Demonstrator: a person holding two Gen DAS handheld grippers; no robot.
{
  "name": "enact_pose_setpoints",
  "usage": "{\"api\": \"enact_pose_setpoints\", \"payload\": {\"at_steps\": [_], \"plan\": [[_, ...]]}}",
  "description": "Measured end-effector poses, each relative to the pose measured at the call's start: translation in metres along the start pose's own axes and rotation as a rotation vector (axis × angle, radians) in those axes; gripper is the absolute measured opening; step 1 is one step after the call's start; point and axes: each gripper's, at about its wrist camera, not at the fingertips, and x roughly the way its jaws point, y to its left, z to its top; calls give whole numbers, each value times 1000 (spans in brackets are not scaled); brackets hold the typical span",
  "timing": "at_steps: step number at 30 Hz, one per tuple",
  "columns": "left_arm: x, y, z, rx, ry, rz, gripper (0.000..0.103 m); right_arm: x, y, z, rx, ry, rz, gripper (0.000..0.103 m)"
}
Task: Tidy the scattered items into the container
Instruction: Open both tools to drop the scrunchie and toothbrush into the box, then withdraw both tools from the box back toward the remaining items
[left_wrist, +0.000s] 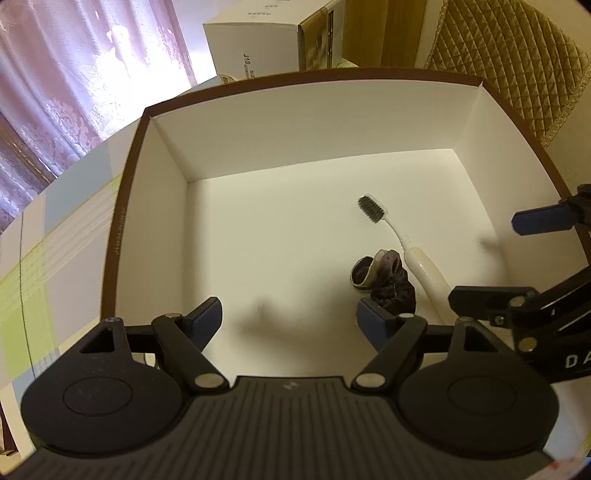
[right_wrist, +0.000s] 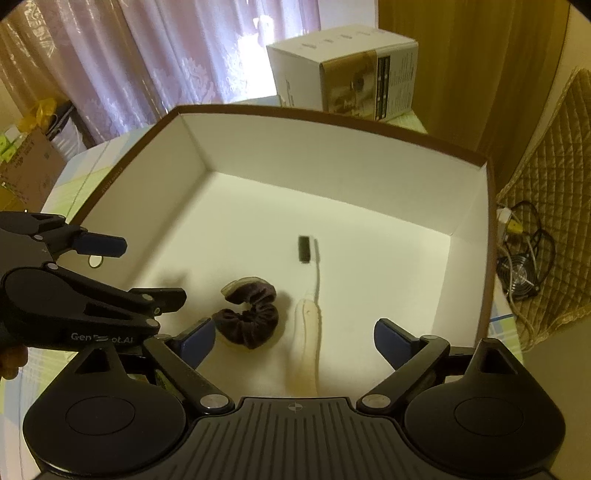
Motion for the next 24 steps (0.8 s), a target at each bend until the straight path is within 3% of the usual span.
{"api": "enact_pose_setpoints", "payload": {"at_steps": [9,24], "plan": [[-31,-1,-11,4,-86,51,92,-27,9,-16,-26,-82,-48,98],[-91,-10,-38,24,-206,37,94,-78,30,-40,-54,-215,-83,101]]}}
